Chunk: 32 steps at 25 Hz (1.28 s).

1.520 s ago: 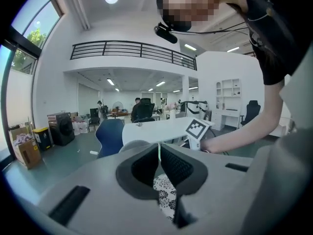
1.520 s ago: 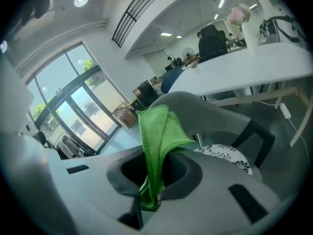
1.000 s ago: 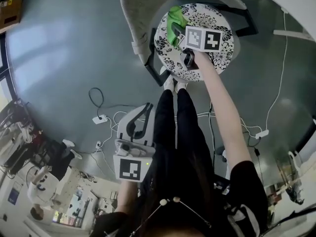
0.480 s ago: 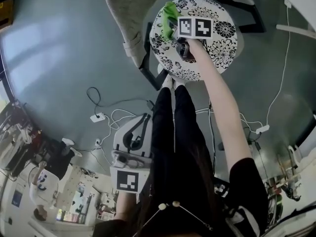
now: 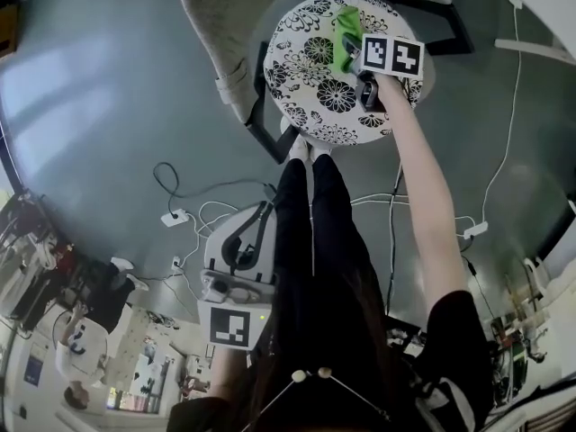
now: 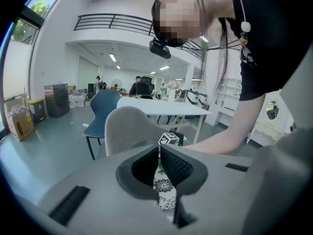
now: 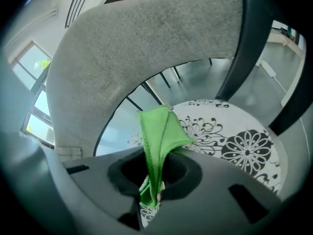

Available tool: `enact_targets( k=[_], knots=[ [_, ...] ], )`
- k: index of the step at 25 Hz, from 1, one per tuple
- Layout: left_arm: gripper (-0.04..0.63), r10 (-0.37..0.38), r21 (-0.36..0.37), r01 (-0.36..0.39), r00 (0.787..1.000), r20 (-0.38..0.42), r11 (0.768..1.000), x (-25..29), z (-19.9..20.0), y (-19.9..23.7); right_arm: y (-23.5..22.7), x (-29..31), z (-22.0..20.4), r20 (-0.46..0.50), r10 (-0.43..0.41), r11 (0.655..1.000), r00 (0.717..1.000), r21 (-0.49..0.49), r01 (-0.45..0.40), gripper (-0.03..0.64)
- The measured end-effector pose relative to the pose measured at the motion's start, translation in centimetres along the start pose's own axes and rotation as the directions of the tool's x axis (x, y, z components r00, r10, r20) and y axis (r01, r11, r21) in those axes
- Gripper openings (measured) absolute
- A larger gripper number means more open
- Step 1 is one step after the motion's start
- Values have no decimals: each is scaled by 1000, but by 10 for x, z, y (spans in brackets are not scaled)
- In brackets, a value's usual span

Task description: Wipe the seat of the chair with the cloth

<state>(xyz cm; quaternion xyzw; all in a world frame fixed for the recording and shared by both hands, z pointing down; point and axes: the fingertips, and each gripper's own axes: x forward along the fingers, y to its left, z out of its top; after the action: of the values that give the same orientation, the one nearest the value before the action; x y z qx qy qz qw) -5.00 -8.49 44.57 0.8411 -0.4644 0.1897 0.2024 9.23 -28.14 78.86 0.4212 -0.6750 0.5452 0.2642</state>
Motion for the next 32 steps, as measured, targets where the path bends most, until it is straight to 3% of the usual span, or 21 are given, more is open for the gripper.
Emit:
enact_targets(
  k=[11,16,21,24,28,32],
  knots=[
    [17,22,-19,-22,1000,12,1000,-4,2,8,-76,-50,-3,21,-122,992,992,27,122,46],
    [17,15,-12,-15,1000,12,1000,-5,4,7,-117,-83,-4,29,-223,975,974,23,222,46],
    [17,19,-13,-19,1000,13,1000,-6,4,8,-148,-111,-9,50,-273,959,961,100,267,46],
    [17,21,-12,-20,1000,17,1000,-6,6,7,-122,-116,-10,78,-212,974,974,96,205,46],
    [17,22,-9,-22,1000,22,1000,-7,9,5,-45,-107,-26,75,-72,997,995,18,71,46],
    [17,20,1,-20,999,30,1000,-9,14,3,34,-80,-54,31,80,997,996,21,-81,46]
  ],
)
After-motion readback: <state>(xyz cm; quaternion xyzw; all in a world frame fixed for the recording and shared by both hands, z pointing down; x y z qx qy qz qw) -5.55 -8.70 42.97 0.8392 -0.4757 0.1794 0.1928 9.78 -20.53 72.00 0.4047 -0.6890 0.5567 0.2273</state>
